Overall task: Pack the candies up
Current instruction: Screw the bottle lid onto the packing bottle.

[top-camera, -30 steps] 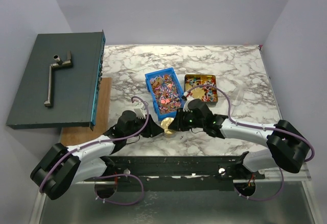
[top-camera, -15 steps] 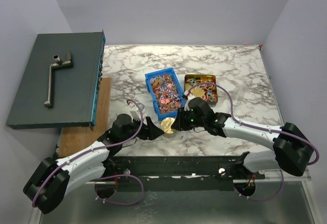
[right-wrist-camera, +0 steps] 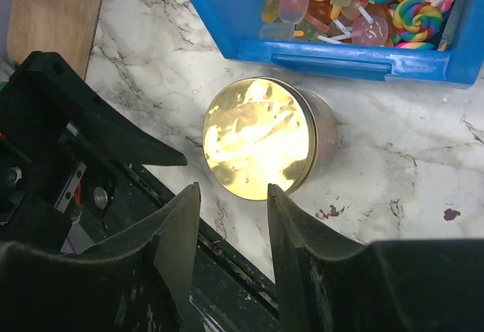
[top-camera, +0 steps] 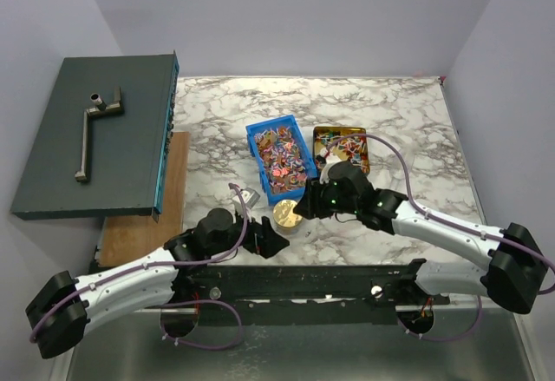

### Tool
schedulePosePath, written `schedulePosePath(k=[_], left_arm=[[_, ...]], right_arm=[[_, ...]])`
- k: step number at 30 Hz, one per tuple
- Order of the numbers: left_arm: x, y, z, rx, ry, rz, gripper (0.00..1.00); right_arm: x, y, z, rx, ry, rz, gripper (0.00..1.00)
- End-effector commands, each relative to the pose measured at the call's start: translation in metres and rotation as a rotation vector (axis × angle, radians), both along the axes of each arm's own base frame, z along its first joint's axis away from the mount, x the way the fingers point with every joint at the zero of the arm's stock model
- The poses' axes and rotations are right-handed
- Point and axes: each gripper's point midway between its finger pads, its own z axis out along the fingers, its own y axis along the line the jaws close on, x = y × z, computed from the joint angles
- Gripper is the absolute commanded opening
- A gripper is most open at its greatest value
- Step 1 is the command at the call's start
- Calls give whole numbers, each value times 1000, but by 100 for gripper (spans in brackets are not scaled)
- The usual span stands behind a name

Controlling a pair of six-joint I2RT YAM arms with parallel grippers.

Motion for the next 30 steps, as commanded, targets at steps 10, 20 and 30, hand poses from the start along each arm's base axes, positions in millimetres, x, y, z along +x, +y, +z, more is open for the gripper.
schedulePosePath(k=[10, 20, 30], left_arm=[[27, 12, -1, 180, -168, 189, 99], [28, 2, -14, 163, -298, 174, 99], [28, -6, -25, 157, -331, 144, 99]], right_arm=[[4, -18, 14, -63, -71, -30, 49], [6, -17, 9, -70, -70, -28, 51], [4, -19, 2, -69, -68, -29, 52]])
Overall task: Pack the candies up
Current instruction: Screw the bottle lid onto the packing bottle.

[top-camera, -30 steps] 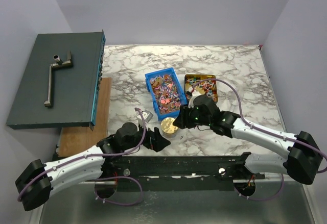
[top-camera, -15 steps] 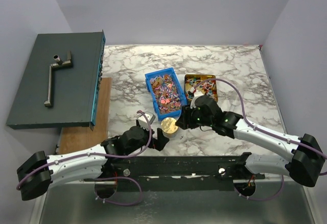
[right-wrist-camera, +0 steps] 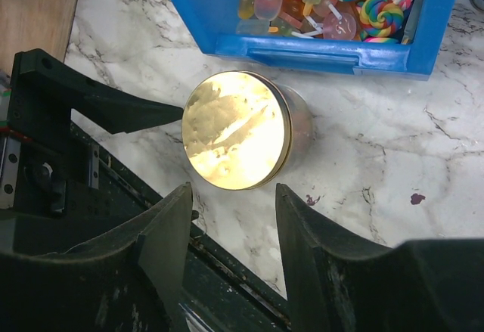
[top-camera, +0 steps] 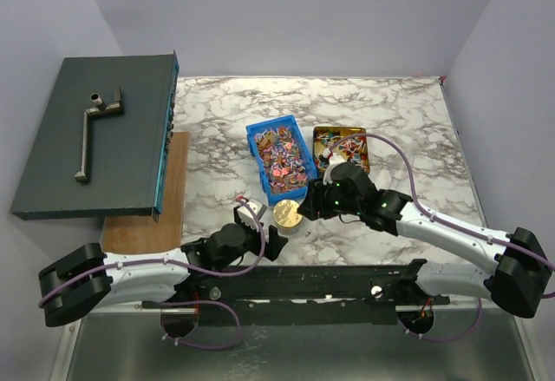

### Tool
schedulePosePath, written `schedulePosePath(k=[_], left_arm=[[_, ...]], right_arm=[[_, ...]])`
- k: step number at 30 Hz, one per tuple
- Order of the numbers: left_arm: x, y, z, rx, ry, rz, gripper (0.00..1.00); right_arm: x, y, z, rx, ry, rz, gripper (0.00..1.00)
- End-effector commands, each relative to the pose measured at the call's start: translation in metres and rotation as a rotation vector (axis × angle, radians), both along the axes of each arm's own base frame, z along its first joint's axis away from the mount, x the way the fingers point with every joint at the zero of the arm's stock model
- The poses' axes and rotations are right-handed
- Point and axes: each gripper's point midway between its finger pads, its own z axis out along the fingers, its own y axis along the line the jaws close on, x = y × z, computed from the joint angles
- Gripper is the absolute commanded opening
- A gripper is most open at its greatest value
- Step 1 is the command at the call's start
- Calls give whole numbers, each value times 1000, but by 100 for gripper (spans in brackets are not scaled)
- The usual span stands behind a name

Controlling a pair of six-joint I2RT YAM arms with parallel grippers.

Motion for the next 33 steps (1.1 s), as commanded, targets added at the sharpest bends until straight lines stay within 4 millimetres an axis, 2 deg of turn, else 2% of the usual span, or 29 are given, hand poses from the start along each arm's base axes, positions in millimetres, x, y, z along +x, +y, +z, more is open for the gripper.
schedulePosePath(k=[1, 15, 20, 23, 29, 33], left_arm=[[8, -10, 12, -41, -58, 6, 99], [23, -25, -9, -62, -93, 44, 99], [28, -30, -7, -102, -150, 44, 99], [29, -29, -6, -120, -183, 38, 99], [32, -27, -19, -103, -192, 57, 99], [31, -35, -24, -87, -203, 24, 99]], right_arm=[[3, -2, -1, -8, -28, -9, 52], [-3, -2, -4, 17, -27, 10, 54], [-3, -4, -6, 11, -31, 8, 55], [-3, -5, -7, 6, -34, 11, 56], [-4, -7, -10, -3, -38, 21, 57], [-6, -7, -12, -6, -34, 25, 57]])
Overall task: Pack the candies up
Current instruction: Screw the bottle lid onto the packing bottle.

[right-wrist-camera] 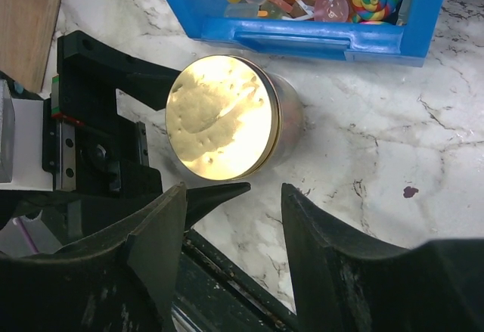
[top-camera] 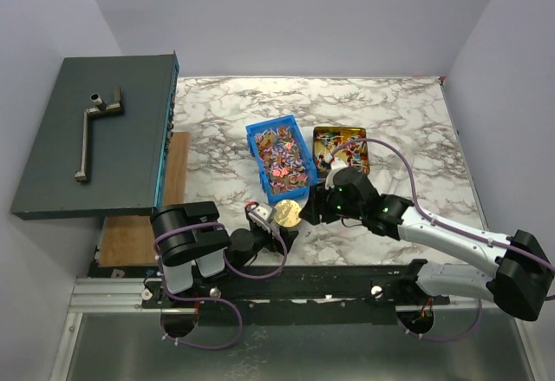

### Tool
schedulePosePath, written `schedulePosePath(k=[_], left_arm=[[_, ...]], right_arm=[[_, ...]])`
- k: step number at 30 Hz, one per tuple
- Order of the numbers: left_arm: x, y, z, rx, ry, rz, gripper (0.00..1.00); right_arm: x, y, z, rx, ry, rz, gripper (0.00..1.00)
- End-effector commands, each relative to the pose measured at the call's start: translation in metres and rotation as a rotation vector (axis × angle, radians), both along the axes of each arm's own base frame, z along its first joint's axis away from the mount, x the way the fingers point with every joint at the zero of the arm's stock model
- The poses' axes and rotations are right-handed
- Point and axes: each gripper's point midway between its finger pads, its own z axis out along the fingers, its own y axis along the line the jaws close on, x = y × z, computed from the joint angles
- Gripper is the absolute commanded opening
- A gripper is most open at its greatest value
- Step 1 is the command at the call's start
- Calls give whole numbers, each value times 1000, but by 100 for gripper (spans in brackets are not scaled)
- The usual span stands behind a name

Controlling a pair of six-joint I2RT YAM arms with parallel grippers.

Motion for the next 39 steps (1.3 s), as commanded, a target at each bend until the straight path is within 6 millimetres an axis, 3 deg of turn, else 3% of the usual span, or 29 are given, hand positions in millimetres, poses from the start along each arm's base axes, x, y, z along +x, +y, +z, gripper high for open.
schedulePosePath(k=[1, 8, 27, 35, 39], left_arm=[[0, -7, 3, -19, -38, -14, 99], [-2, -17, 0, 13, -63, -60, 98], [-35, -53, 2, 72, -179, -272, 80], [-44, -57, -3, 80, -172, -314, 69], [-44, -53, -6, 81, -155, -303, 68]], right_arm=[[-1, -1, -1, -2, -21, 15, 57], [-4, -7, 0, -6, -25, 8, 58], [-18, -29, -8, -30, 2, -25, 57], [-18, -39, -19, -68, 7, -55, 50], [-19, -38, -25, -75, 15, -50, 45]])
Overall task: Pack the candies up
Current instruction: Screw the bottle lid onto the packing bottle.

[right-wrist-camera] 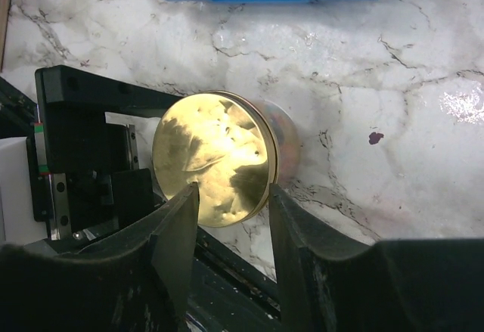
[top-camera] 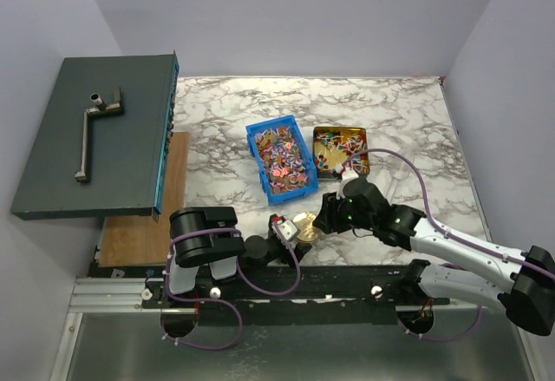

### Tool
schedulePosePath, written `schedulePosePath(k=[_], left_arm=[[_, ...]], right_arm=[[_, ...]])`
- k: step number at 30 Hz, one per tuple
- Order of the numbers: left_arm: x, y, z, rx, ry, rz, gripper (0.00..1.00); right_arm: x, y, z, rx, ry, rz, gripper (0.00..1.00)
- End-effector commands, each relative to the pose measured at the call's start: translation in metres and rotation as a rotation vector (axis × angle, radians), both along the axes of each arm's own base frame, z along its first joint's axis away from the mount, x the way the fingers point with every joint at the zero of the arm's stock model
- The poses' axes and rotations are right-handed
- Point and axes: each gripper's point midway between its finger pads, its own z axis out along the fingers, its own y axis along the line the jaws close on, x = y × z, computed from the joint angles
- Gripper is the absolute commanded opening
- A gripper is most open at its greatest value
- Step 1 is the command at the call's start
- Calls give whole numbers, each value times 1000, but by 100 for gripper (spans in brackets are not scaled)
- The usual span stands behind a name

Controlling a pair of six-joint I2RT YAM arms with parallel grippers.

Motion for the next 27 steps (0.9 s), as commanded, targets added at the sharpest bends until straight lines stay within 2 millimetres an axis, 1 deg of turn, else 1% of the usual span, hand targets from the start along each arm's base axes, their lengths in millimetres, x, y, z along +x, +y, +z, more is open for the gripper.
schedulePosePath(k=[1, 6, 12, 19, 23, 27], left_arm=[[-11, -4, 3, -38, 11, -47, 67], [-11, -3, 3, -39, 17, -45, 65], [-11, -2, 4, -44, 20, -43, 65], [-11, -2, 4, -44, 22, -37, 65], [-10, -2, 4, -45, 22, -36, 65], [-10, -2, 4, -45, 20, -31, 65]], right_arm=[[1, -5, -9, -28, 0, -21, 43], [4, 0, -13, -24, 0, -18, 38], [10, 7, -18, -30, 5, -15, 37], [17, 10, -19, -43, -5, -20, 37], [17, 13, -21, -44, 2, -14, 31], [14, 9, -27, -64, 14, -12, 25]])
